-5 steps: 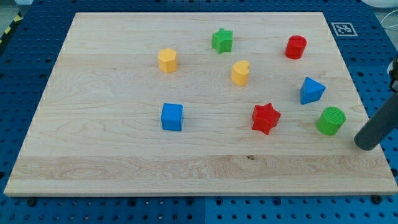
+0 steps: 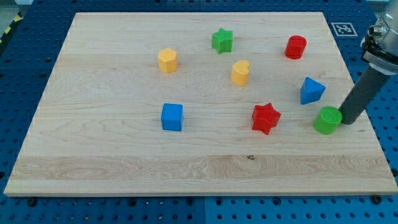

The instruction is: Move the green circle slightly left

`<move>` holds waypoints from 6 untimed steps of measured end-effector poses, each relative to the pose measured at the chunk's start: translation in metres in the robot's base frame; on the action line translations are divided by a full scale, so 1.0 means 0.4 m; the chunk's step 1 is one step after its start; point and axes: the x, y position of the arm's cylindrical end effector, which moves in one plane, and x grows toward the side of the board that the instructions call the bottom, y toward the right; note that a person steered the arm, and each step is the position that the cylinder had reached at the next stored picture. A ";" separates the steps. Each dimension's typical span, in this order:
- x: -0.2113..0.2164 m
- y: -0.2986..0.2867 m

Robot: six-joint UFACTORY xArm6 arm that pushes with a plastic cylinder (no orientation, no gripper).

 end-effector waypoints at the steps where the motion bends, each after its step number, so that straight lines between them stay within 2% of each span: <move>1: 0.000 -0.053; 3: 0.018 -0.087; 6: 0.110 -0.116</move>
